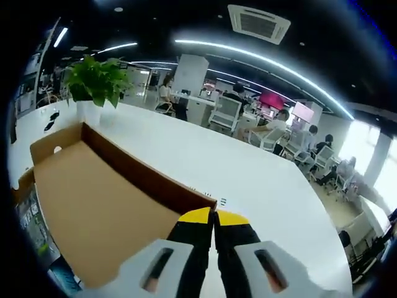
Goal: Operate the shoe box by opening the lid, removing the specified soft item, and placing it in the target area until the item is outside and the box remains undamaged.
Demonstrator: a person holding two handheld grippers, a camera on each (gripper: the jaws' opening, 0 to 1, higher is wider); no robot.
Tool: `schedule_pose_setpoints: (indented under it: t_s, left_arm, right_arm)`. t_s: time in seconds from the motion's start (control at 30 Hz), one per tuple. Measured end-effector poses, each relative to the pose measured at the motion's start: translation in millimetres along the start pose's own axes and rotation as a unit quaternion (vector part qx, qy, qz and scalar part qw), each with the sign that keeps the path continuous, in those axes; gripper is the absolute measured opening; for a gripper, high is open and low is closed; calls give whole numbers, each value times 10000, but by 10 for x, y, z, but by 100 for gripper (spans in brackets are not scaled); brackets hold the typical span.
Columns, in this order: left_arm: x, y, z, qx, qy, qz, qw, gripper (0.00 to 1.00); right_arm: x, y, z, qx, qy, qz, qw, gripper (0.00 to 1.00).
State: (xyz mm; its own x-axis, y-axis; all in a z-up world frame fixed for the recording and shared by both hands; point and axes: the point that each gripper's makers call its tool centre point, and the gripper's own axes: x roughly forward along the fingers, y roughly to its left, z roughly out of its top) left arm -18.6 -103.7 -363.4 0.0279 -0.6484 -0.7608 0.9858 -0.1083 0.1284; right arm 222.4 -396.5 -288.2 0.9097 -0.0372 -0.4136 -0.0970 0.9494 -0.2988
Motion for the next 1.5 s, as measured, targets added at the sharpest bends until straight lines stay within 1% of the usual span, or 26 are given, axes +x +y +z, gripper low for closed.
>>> schedule_pose_setpoints:
  t_s: [0.13, 0.33, 0.43, 0.5, 0.53, 0.57, 0.6, 0.63, 0.67, 0.7, 0.8, 0.9, 0.93, 0.97, 1.0, 1.03, 1.13, 1.17, 1.2, 1.23, 1.27, 1.37, 1.4, 1.43, 1.47, 1.5]
  left_arm:
    - [2, 2, -5, -9, 13, -9, 10000, 1]
    - [0, 4, 2, 4, 6, 3, 10000, 1]
    - [0, 2, 3, 9, -2, 2, 10000, 1]
    - [-1, 4, 0, 12, 0, 2, 10000, 1]
    - [-1, 5, -2, 12, -2, 0, 10000, 1]
    - [-1, 6, -4, 12, -1, -1, 10000, 1]
    - [-1, 9, -8, 9, 1, 2, 10000, 1]
    - [-1, 9, -10, 6, -1, 1, 10000, 1]
    - [-2, 12, -12, 7, -10, 4, 10000, 1]
    - [-3, 14, -13, 9, -15, 7, 10000, 1]
    - [-1, 17, -12, 18, -19, 6, 10000, 1]
    - [-1, 24, -24, 4, -9, -20, 10000, 1]
    - [-1, 24, -26, 0, -8, -23, 10000, 1]
    - [-1, 23, -25, 8, -15, -22, 10000, 1]
    - [-2, 23, -24, 5, -17, -22, 10000, 1]
    - [-2, 21, -25, -1, -7, -26, 10000, 1]
    - [-6, 17, -21, -8, -13, -18, 10000, 1]
    - [-6, 14, -18, -11, -15, -14, 10000, 1]
    - [-6, 12, -17, -9, -15, -10, 10000, 1]
    - [-7, 12, -14, -14, -18, -9, 10000, 1]
    - [-6, 12, -13, -22, -19, -13, 10000, 1]
    - [-5, 17, -16, -51, -14, -50, 10000, 1]
    - [-5, 16, -15, -59, -15, -80, 9999, 1]
    - [-2, 16, -11, -78, -26, -98, 9999, 1]
    - [35, 9, -5, -100, -121, -147, 9998, 1]
    - [88, -7, -3, -102, -184, -211, 9996, 1]
  right_arm:
    - [0, 6, -20, -8, 49, 37, 10000, 0]
    - [79, -1, -34, -32, 85, 33, 10000, 0]
    - [97, 8, -33, -185, 33, 22, 9998, 0]
    - [87, 10, -25, -166, 3, 4, 9999, 0]
    - [112, 21, -47, -295, -65, -28, 9995, 0]
    - [117, 73, -28, -423, -140, 121, 9989, 0]
    - [115, 75, -49, -355, -106, 55, 9993, 0]
    - [125, 72, -68, -514, -44, 29, 9987, 0]
    - [102, 39, -111, -872, 82, -141, 9961, 0]
    - [116, 43, -131, -896, 33, -110, 9959, 0]
    - [29, 19, -91, -769, -130, -63, 9969, 0]
    - [-26, -25, -79, -451, -258, 39, 9986, 0]
    - [-40, -18, -74, -368, -300, 112, 9988, 0]
    - [-119, 23, -53, -338, -346, 276, 9984, 0]
    - [-176, 62, -47, -136, -341, 406, 9985, 0]
    - [-169, 81, -59, -80, -334, 530, 9980, 0]
    - [-186, 116, -45, -85, -406, 696, 9967, 1]
    - [-276, 139, -16, -87, -431, 741, 9963, 4]
    - [-306, 147, -1, -112, -458, 752, 9961, 7]
    - [-275, 166, 11, -141, -521, 768, 9956, 8]
    - [-294, 242, 59, -174, -662, 992, 9927, 10]
    - [-365, 350, 99, -205, -786, 1335, 9877, 19]
    - [-540, 550, 175, -420, -1059, 1936, 9744, 21]
    - [-623, 640, 209, -524, -1205, 2157, 9676, 22]
    - [-695, 696, 218, -614, -1252, 2261, 9641, 23]
    - [-718, 719, 195, -673, -1230, 2317, 9626, 25]
